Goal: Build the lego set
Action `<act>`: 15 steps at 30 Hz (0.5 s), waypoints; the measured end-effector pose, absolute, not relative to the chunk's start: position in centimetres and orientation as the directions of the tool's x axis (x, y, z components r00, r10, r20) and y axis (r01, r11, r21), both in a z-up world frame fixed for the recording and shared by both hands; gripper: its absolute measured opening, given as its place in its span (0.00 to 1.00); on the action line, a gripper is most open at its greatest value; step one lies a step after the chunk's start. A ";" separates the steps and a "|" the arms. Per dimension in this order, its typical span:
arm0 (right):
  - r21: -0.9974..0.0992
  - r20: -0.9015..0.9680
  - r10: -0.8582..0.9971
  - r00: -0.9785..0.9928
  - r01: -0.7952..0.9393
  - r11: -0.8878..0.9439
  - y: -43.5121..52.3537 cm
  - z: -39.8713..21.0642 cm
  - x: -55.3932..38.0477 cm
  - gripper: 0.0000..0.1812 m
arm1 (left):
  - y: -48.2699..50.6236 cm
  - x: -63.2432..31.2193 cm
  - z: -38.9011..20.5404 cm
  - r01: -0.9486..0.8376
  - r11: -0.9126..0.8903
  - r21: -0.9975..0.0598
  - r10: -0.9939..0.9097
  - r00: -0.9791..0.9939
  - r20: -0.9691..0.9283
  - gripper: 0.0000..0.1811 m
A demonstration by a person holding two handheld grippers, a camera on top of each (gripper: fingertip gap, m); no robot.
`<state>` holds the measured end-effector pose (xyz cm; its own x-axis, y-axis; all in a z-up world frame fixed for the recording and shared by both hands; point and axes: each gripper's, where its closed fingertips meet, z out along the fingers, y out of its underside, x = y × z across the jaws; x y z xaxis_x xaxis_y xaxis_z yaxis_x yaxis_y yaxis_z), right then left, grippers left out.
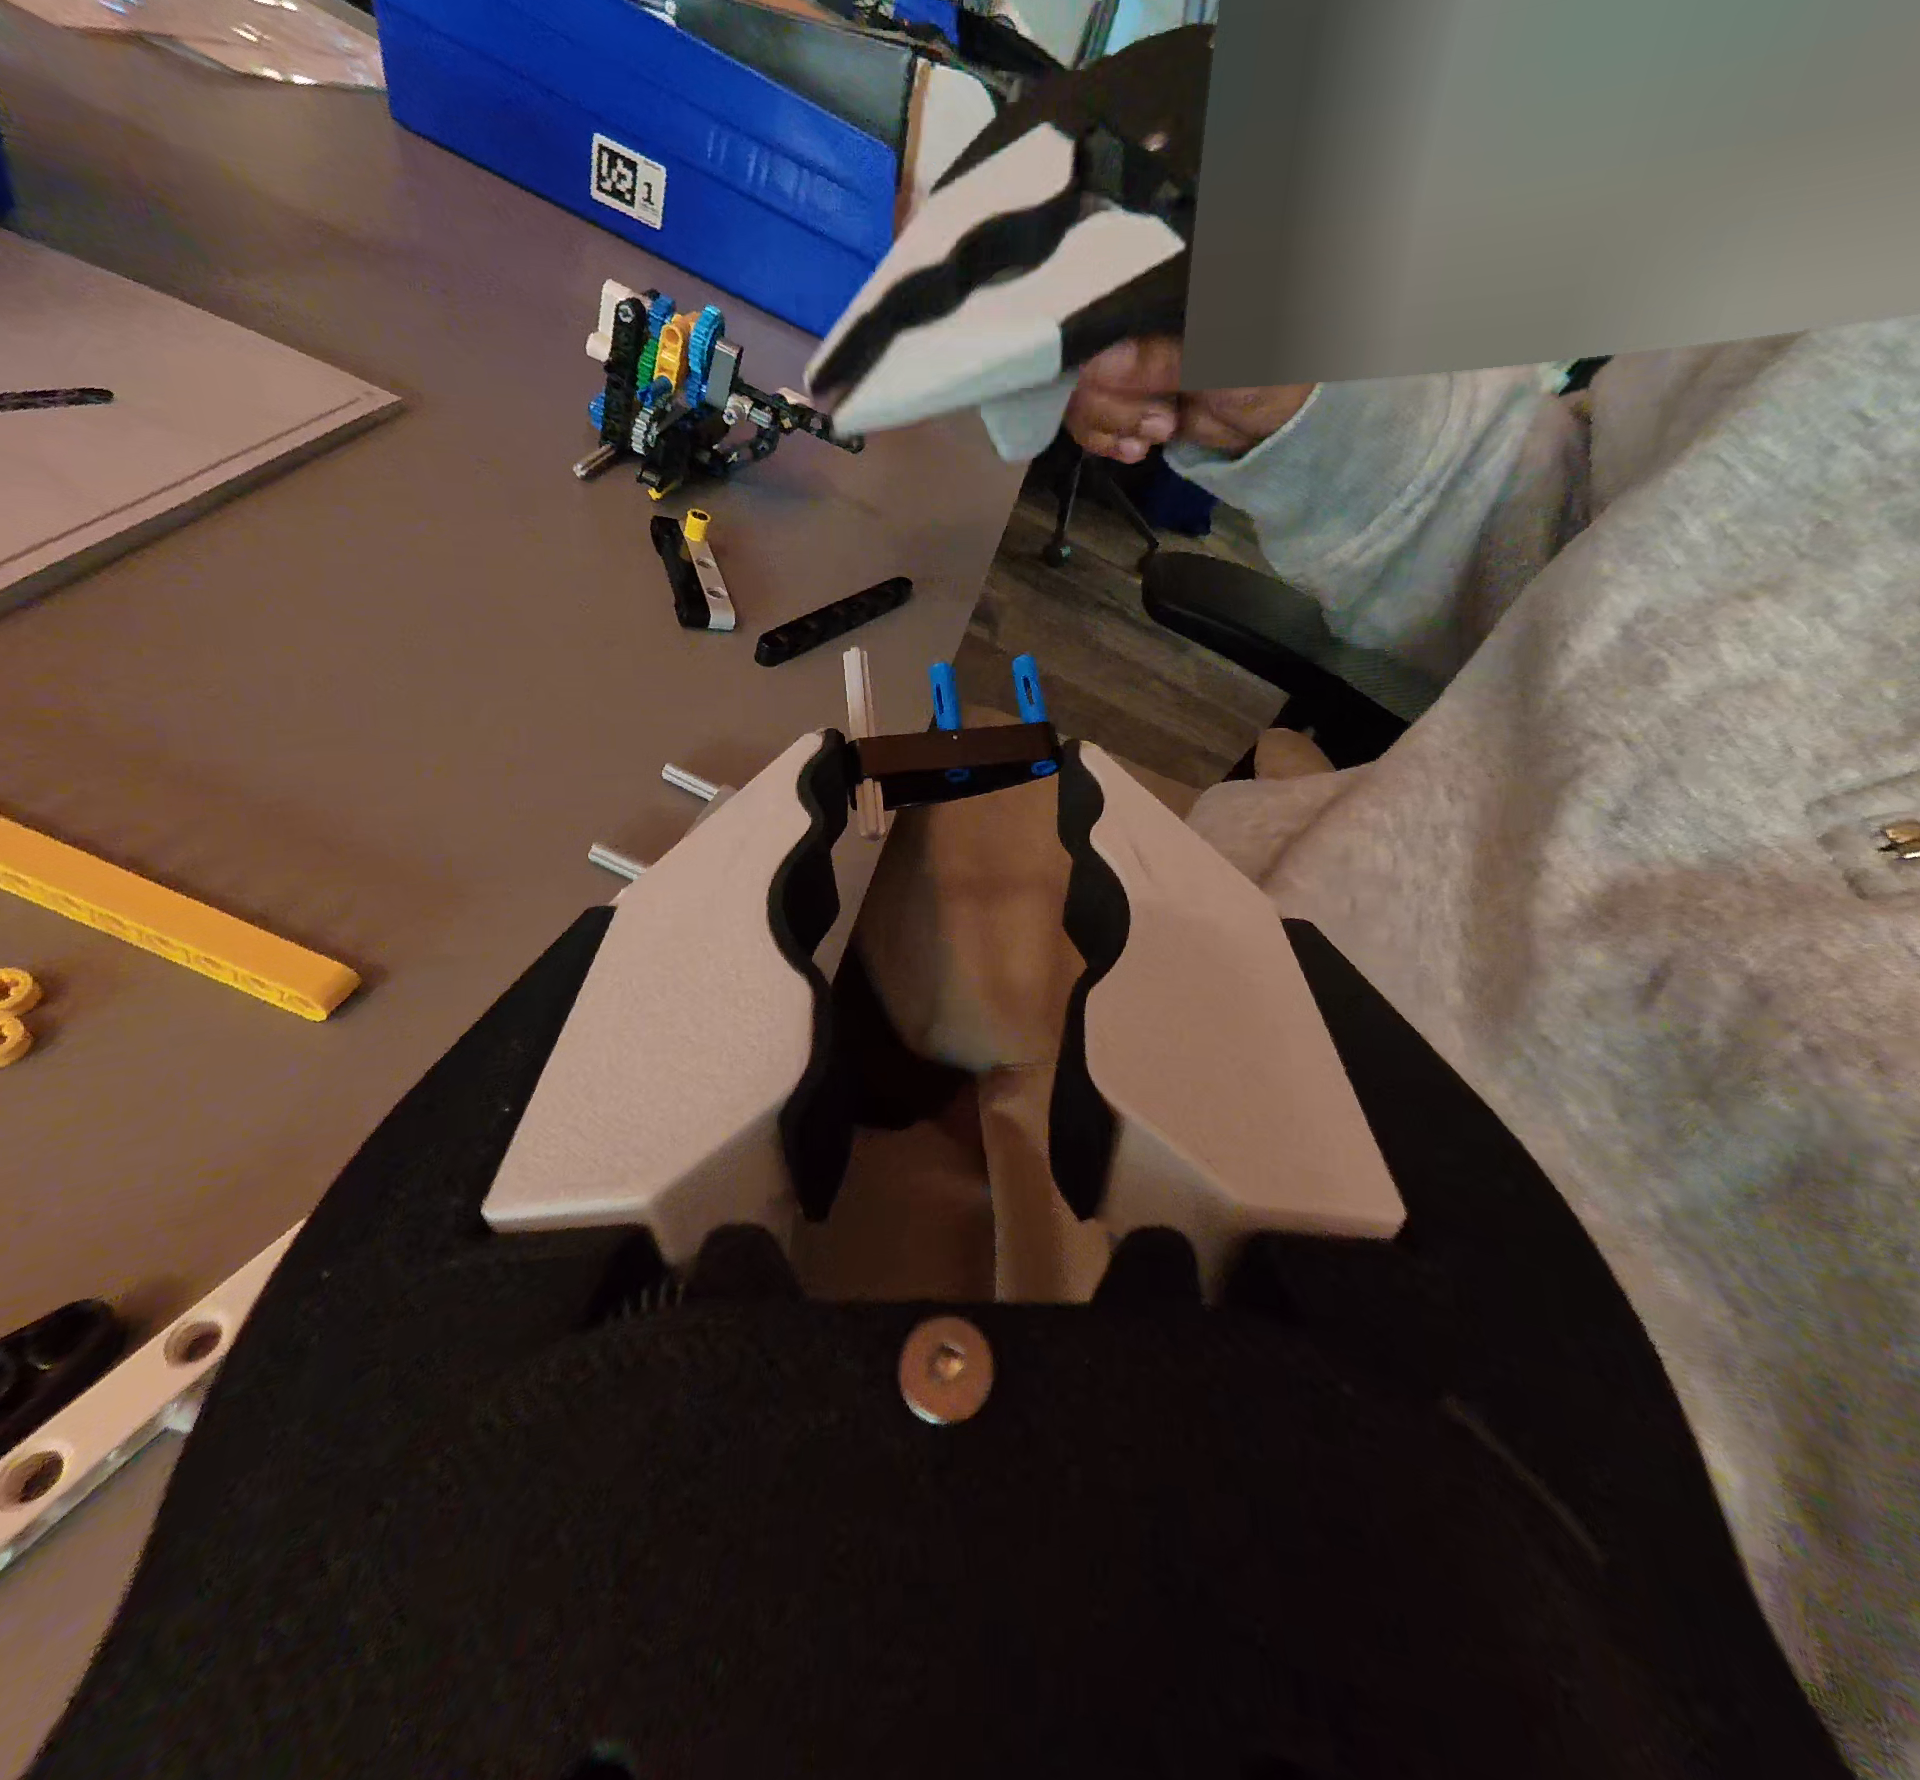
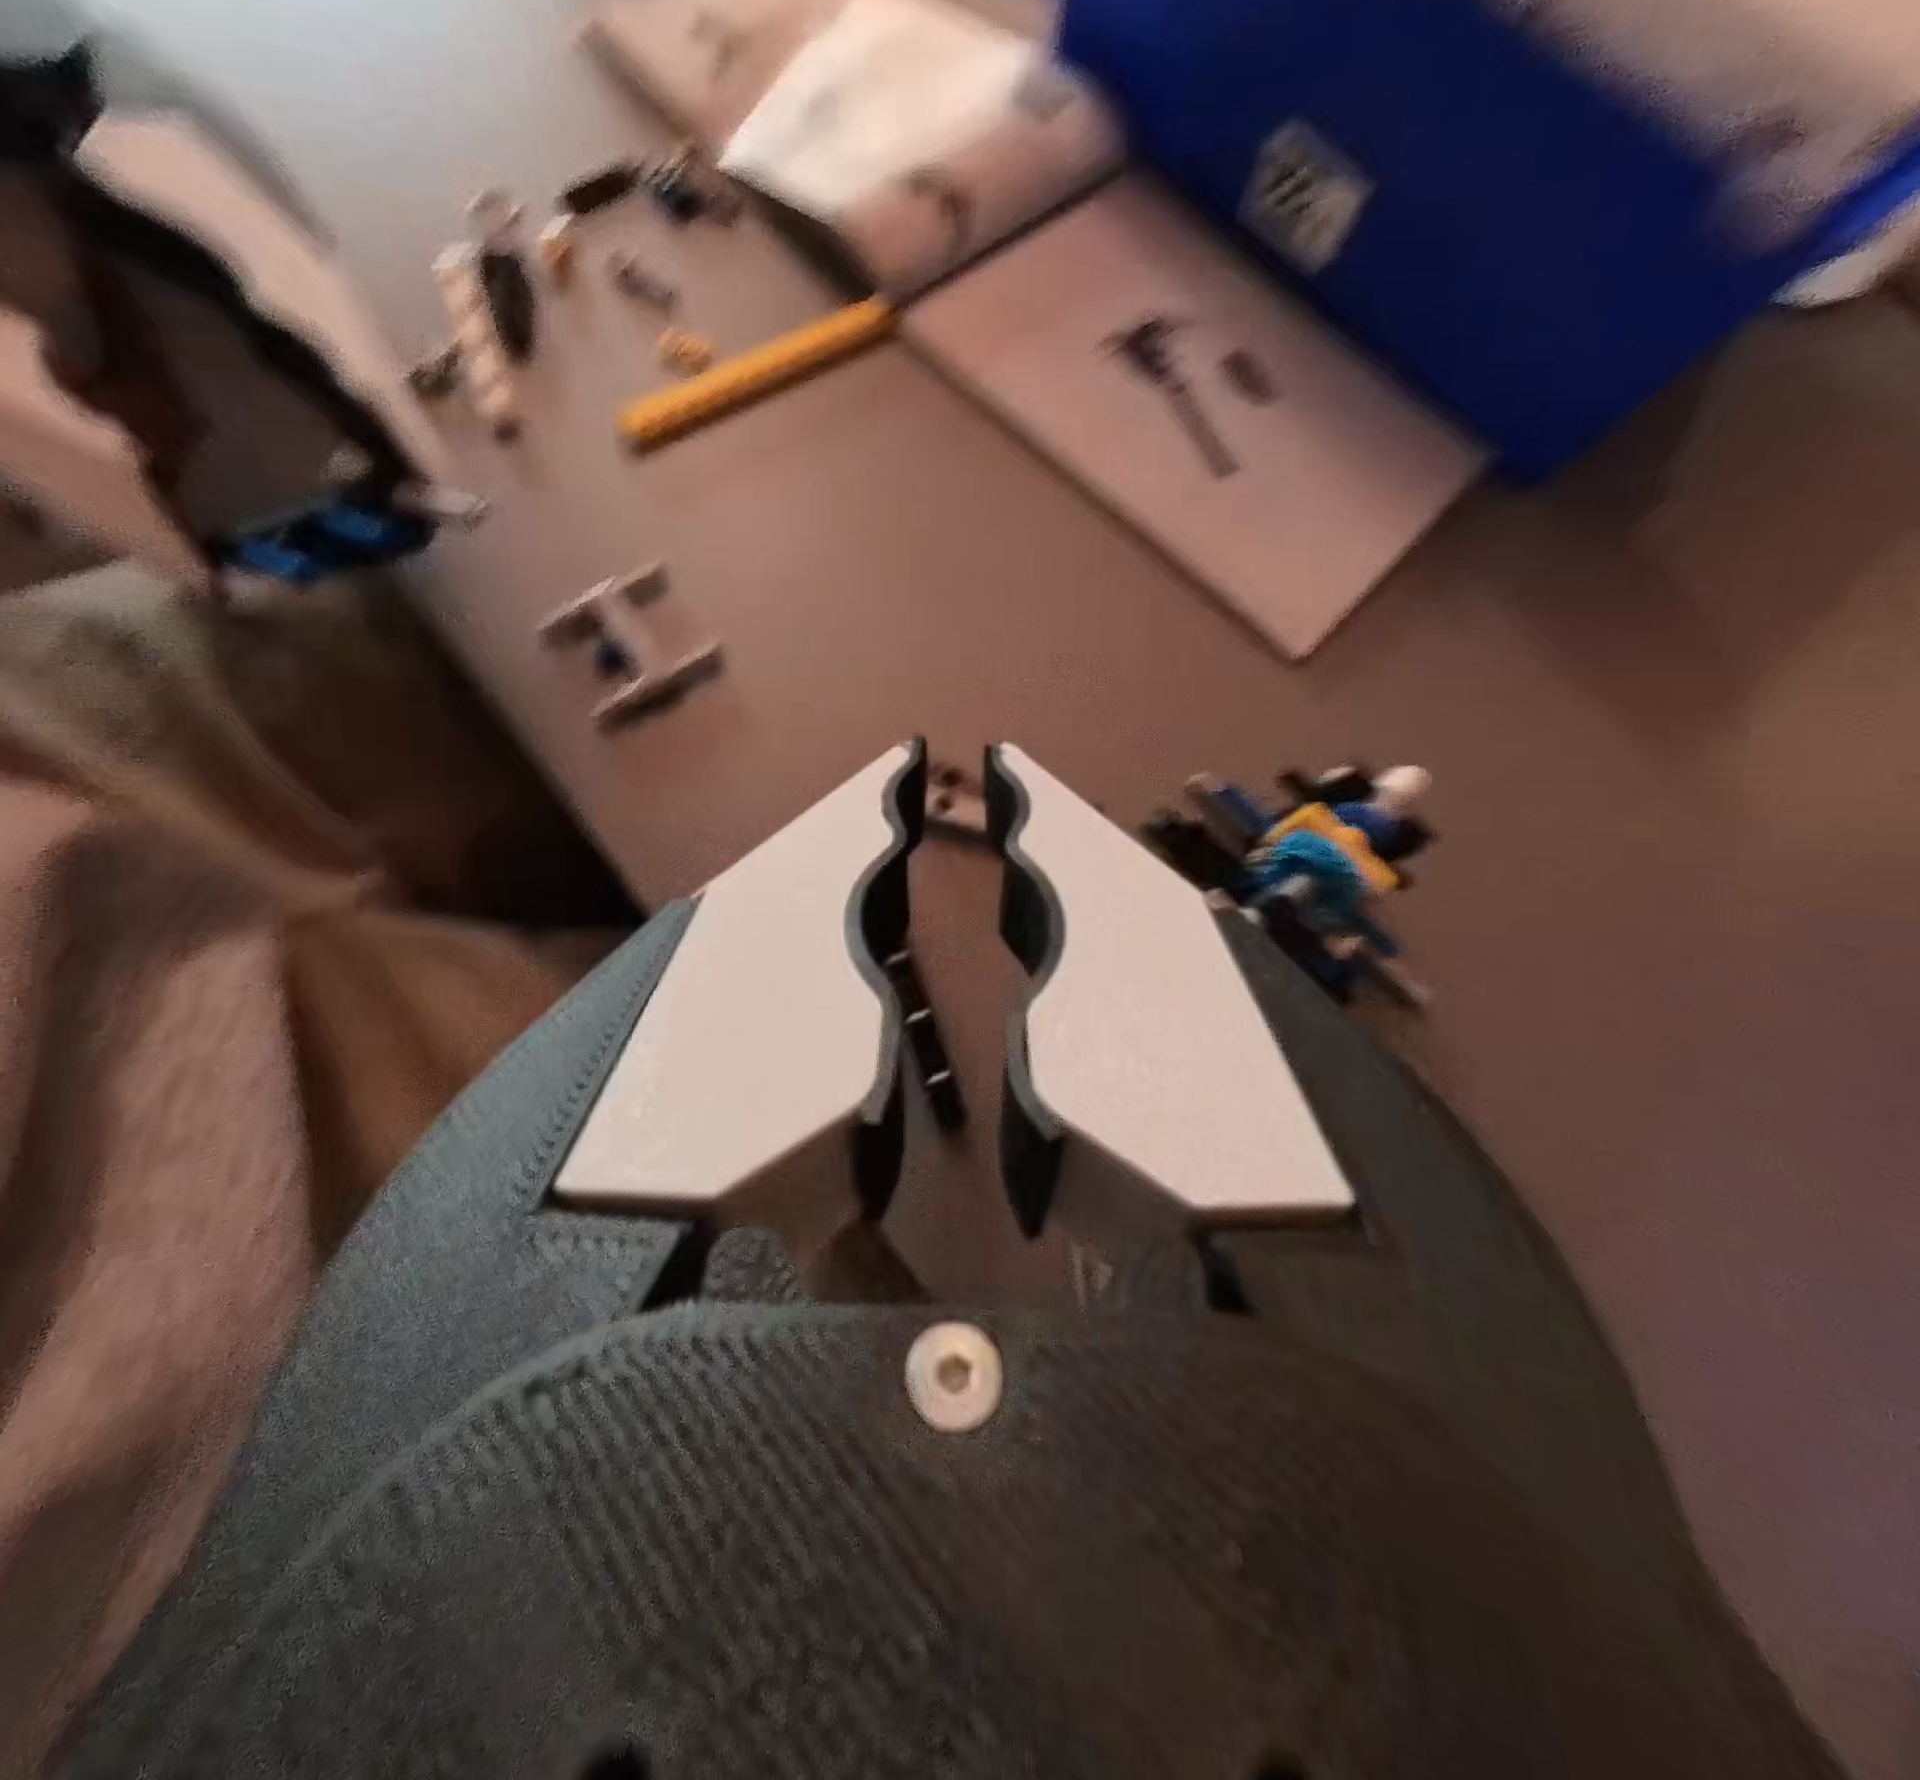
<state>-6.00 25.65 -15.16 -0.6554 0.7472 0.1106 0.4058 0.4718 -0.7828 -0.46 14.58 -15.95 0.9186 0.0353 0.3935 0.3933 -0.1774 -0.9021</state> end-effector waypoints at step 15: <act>-0.557 0.017 0.576 -0.817 0.471 0.684 24.4 -22.0 -5.0 0.10 | 14.6 -0.9 -16.6 0.411 -0.189 -0.892 0.052 0.911 0.409 0.21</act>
<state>-5.03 24.44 -22.04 -0.8173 0.5760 0.0174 0.4705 0.6844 -0.5570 -0.87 14.58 -16.57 0.9109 0.0524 0.4093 0.4115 -0.1890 -0.8916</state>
